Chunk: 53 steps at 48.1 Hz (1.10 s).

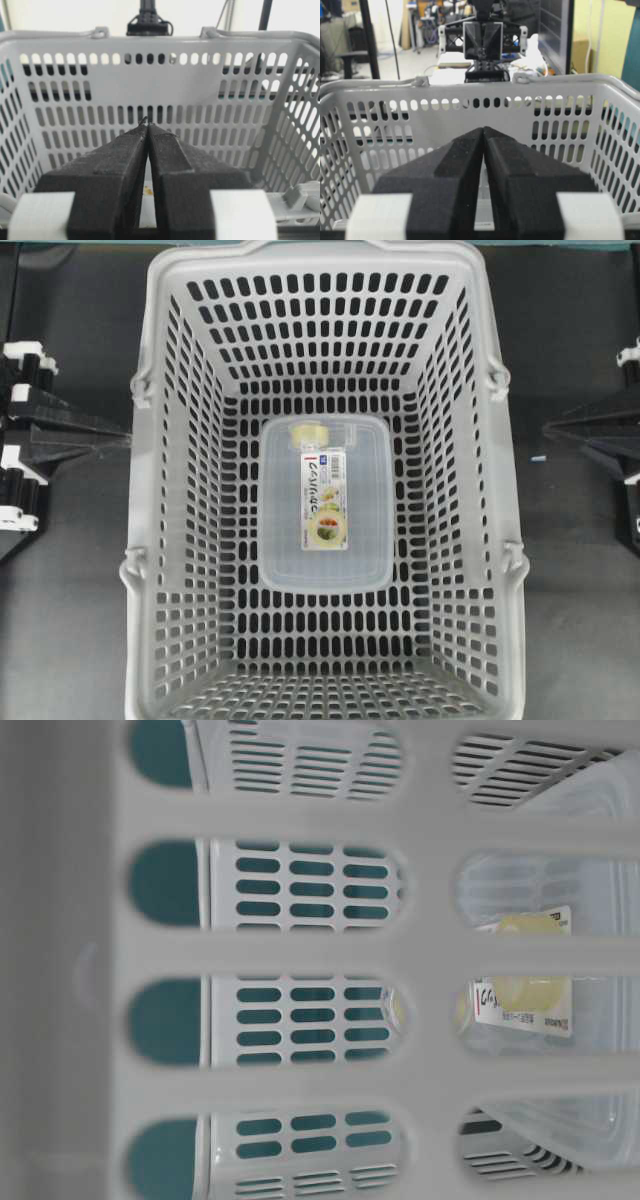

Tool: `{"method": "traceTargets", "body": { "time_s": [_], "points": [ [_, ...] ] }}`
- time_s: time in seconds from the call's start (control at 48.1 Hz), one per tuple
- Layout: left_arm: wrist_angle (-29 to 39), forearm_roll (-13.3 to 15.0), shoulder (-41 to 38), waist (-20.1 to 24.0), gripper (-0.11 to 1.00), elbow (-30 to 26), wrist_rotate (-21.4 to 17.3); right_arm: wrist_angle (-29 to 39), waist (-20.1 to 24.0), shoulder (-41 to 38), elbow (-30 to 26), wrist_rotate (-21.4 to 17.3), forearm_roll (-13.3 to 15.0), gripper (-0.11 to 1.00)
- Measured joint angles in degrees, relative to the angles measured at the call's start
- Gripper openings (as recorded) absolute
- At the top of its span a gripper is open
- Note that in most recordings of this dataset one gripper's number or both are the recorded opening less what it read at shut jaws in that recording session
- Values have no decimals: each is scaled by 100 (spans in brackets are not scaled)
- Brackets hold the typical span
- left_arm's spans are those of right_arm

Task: Pick up the cellophane tape from the shopping basket with the left arm.
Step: 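Move the open left gripper over the basket toward the tape roll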

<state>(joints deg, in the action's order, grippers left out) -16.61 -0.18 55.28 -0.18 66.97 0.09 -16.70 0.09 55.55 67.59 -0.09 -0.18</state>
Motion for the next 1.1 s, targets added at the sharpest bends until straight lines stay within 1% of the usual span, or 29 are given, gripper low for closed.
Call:
{"method": "traceTargets", "body": {
  "time_s": [0.042,0.083,0.166,0.27,0.416,0.644,0.769,0.831,0.914,0.998,1.101],
  "points": [
    [18,-9,-9,0,5,-9,9,9,0,0,0,0,0,1],
    [325,-97,-26,0,0,-211,149,9,9,0,0,-18,-9,1],
    [1327,-193,-185,0,0,-993,308,79,18,18,0,-70,-26,1],
    [2663,-202,-545,0,0,-1854,352,308,35,97,0,-185,-35,1],
    [4377,-202,-1345,-9,0,-3076,352,606,44,193,-9,-299,-35,1],
    [6891,-211,-2953,-62,0,-5062,352,861,79,308,-18,-316,-35,1],
    [8024,-220,-3718,-62,0,-5854,299,896,79,343,-26,-325,-44,1],
    [8455,-220,-4096,-70,0,-6267,255,896,88,360,-26,-325,-44,1],
    [8789,-220,-4526,-62,0,-6732,255,905,114,369,-26,-325,-44,1],
    [8903,-220,-4825,-62,0,-7119,255,905,132,369,-26,-325,-35,1],
    [8947,-229,-5106,-70,0,-7392,246,905,141,378,-26,-325,-44,1]
  ]
}}
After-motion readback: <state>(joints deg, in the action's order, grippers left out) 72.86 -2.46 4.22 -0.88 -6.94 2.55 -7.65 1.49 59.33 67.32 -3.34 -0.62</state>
